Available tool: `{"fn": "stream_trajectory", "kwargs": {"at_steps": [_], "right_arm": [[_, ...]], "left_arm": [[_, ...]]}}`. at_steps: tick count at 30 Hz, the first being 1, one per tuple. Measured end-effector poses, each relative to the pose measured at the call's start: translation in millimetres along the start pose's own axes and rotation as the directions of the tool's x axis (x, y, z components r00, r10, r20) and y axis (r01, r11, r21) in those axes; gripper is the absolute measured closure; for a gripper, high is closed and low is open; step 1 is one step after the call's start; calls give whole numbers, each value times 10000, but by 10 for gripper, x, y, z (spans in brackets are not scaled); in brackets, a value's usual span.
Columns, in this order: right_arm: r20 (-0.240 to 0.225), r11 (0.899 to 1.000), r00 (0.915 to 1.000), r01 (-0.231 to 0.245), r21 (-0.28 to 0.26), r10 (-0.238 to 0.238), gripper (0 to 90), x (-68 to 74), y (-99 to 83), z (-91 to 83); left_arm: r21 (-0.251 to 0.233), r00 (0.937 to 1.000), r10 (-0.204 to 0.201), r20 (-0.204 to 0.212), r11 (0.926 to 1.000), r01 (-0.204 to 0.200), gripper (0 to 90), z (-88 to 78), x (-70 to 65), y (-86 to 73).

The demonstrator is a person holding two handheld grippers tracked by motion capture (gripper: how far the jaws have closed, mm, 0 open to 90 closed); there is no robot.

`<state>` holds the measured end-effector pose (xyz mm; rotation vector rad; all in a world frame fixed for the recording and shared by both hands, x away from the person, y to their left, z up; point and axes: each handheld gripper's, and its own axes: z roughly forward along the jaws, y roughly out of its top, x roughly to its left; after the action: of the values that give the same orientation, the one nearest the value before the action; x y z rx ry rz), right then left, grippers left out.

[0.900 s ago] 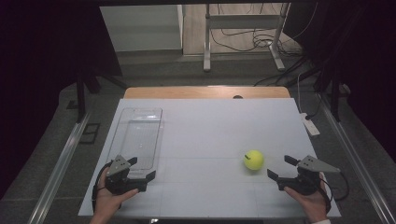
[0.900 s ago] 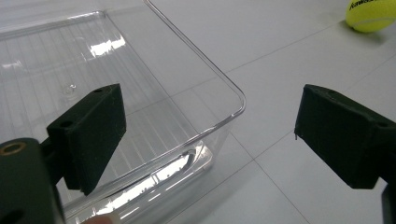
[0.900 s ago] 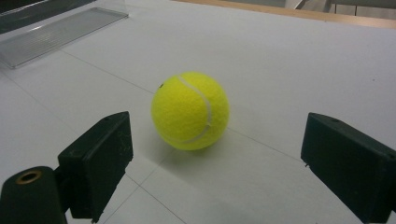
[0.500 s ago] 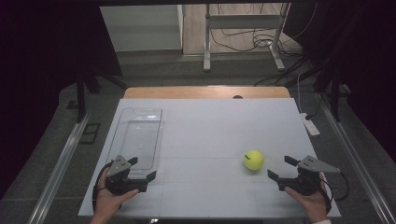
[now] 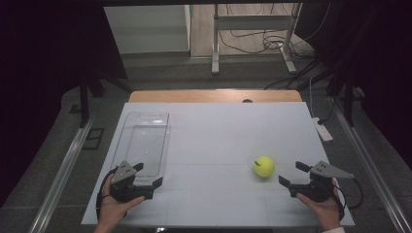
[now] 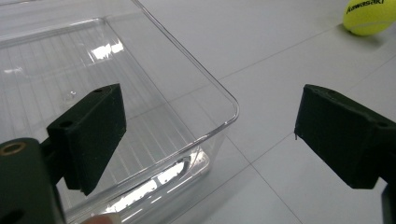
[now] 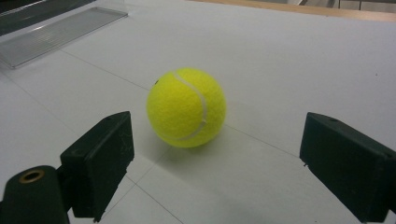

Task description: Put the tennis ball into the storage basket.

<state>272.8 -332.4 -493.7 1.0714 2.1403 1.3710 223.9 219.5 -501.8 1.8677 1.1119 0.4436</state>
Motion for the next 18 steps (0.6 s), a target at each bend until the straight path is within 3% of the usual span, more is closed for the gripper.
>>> {"fn": "stream_trajectory", "kwargs": {"at_steps": [18], "right_arm": [[46, 9999, 10000, 76, 72, -76, 103, 35, -23, -39]], "left_arm": [[-16, 9994, 302, 140, 9995, -302, 99, 45, -78, 63]]}}
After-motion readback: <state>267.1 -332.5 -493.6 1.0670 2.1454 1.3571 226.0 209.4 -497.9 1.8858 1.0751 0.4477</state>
